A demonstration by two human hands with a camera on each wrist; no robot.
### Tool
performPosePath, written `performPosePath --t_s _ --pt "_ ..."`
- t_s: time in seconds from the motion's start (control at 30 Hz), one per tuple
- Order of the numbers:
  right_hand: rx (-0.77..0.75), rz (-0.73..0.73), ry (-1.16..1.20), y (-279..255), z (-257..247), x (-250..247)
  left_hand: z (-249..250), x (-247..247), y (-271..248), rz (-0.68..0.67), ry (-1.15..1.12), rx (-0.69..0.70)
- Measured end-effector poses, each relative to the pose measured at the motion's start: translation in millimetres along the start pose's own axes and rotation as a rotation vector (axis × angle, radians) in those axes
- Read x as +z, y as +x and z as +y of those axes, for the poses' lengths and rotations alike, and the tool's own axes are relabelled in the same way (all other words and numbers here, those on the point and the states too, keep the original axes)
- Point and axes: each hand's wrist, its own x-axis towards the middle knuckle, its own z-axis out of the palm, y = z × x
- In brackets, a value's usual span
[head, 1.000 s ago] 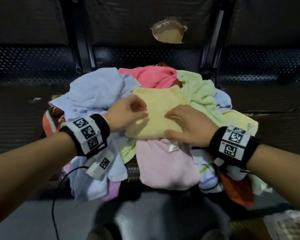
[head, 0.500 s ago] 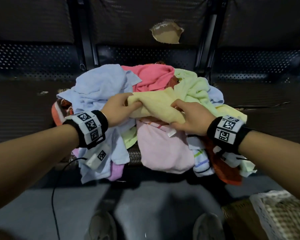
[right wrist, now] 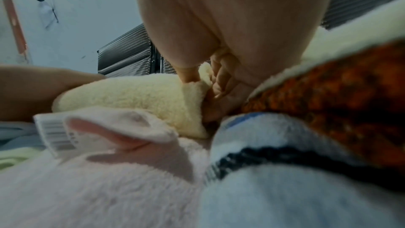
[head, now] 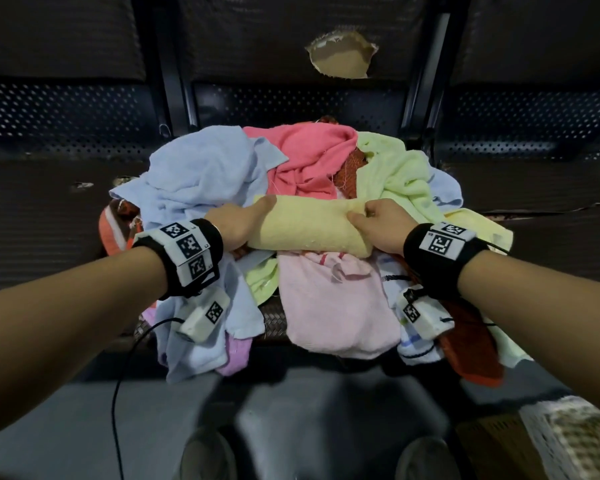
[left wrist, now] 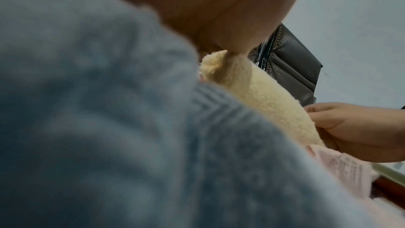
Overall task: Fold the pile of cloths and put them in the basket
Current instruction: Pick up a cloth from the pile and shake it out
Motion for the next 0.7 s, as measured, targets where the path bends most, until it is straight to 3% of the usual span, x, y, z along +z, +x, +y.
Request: performPosePath --t_s 0.1,0.2,0.3,0.37,0.4,0.47,0.57,0.7 --pt "-0.015 0.018 -0.074 -0.1 -3.2 -1.0 -4.9 0.8 -2.0 -0.211 -0.107 0.027" --pt "-0.097 0.094 -0.158 -10.2 -12.0 -6.9 5.4 -0.8 -6.4 -0.183 -0.253 0.019" --pt "-0.455 0.253 -0.339 -31.4 -29.1 -15.3 23.3 -4.2 -18.7 -0.24 -0.6 0.005" --pt "-0.653 0.232 -0.367 -48.7 -43.8 -18.3 39.9 -7.7 -31.6 -0.29 -0.709 0.051" --pt "-0.675 0.183 -0.337 -54.3 -47.8 -18.9 49.6 -9.5 -37.6 -0.305 -0.731 0.082" --pt "-0.625 0.141 -0.191 -63.4 -53.3 -21.9 71.2 -13.6 -50.8 -0.339 -0.754 0.15" --pt "-0.503 0.271 0.056 -71.4 -45.1 -42.1 107.1 -13.4 -75.8 -0.363 -0.711 0.274" --pt "-0.21 0.406 0.454 -80.6 0.8 -92.0 150.4 24.7 -107.1 -0.377 -0.626 0.576"
